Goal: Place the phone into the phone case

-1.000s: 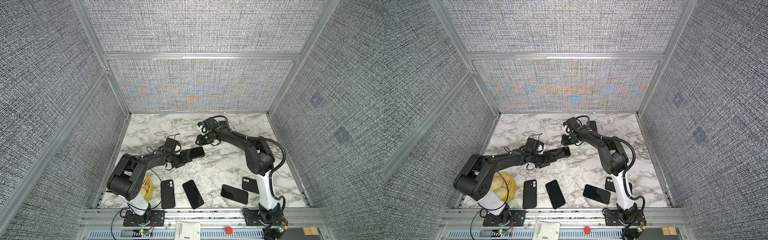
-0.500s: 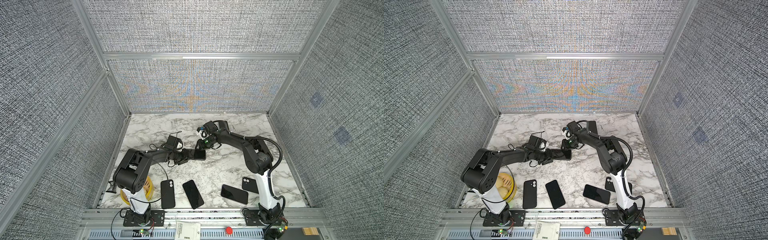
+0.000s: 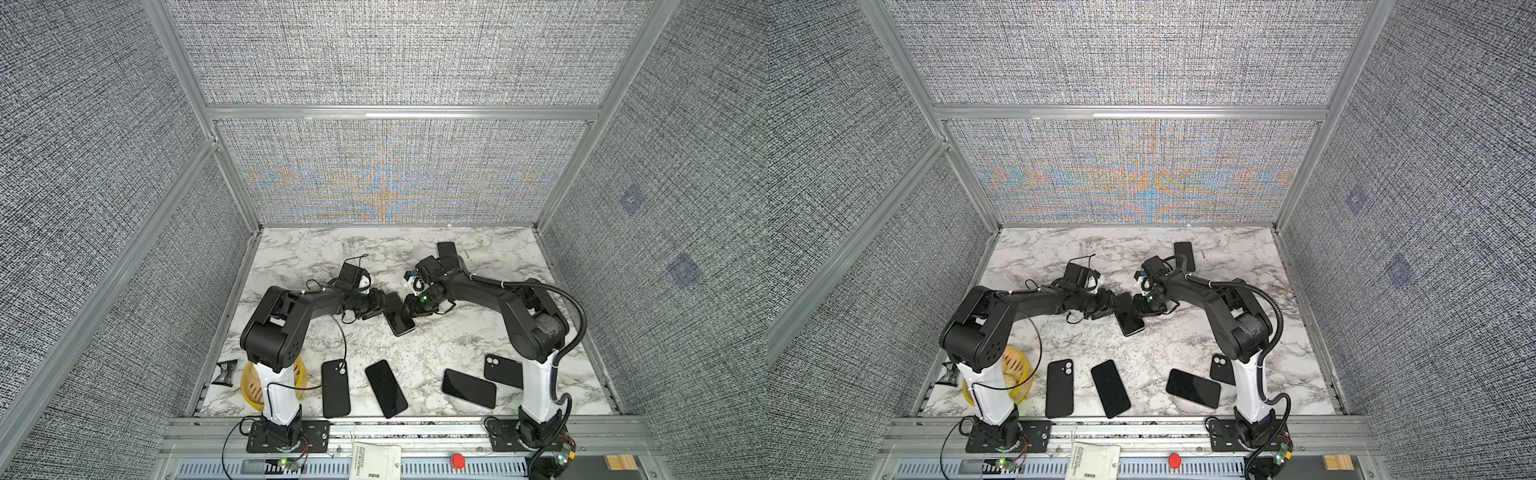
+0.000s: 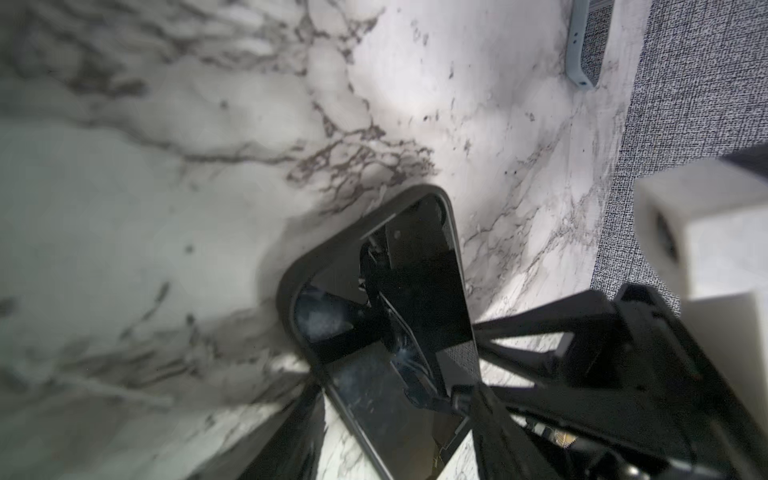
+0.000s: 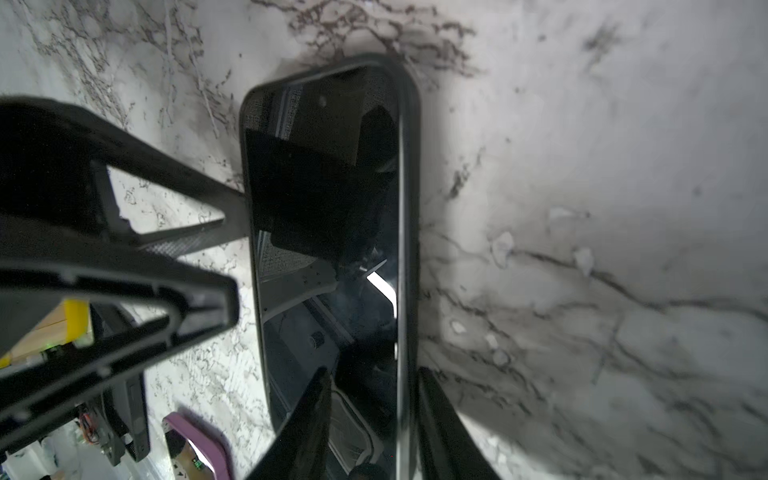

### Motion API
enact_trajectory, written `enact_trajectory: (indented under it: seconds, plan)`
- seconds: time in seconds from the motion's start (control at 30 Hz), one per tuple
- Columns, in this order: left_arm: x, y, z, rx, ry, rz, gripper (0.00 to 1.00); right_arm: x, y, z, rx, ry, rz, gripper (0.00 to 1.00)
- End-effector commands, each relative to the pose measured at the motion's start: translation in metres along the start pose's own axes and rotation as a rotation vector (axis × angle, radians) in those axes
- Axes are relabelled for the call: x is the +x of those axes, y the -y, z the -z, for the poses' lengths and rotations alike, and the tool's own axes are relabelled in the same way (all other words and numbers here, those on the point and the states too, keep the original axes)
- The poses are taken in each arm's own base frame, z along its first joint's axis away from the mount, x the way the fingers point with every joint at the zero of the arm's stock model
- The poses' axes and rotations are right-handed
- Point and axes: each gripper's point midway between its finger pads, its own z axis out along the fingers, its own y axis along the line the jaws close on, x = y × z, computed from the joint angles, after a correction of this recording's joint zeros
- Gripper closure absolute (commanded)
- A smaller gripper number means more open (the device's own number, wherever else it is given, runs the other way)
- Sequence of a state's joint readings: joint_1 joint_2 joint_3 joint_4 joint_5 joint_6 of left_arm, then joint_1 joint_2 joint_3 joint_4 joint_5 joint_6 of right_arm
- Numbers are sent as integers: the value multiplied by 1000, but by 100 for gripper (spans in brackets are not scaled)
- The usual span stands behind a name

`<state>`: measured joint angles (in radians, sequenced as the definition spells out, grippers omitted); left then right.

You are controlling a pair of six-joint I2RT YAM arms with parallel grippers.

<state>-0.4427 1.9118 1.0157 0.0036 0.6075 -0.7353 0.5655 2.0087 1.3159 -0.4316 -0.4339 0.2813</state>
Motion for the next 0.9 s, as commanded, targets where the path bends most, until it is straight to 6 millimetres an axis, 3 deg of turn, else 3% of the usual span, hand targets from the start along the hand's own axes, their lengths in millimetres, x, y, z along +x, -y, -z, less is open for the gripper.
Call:
enact_trajectory:
  seconds: [0.0, 0.2, 0.37, 0.5, 0.63, 0.87]
  plan:
    - [-4, -6, -7, -24, -8, 3, 42, 6, -7, 1, -31, 10, -24, 63]
    - [0, -9, 0, -35, -16, 7, 42, 13, -4, 11, 9, 25, -40, 63]
    - [33, -3, 20, -18, -85, 46, 43, 22, -3, 32, 51, 65, -87, 63]
    - [66, 6, 23, 25, -166, 89, 47, 28, -7, 40, 83, 92, -104, 64]
    - [76, 16, 15, 94, -186, 120, 52, 30, -15, 36, 74, 112, -116, 68]
    - [82, 11, 8, 71, -193, 132, 61, 35, -19, 24, 69, 98, -115, 71]
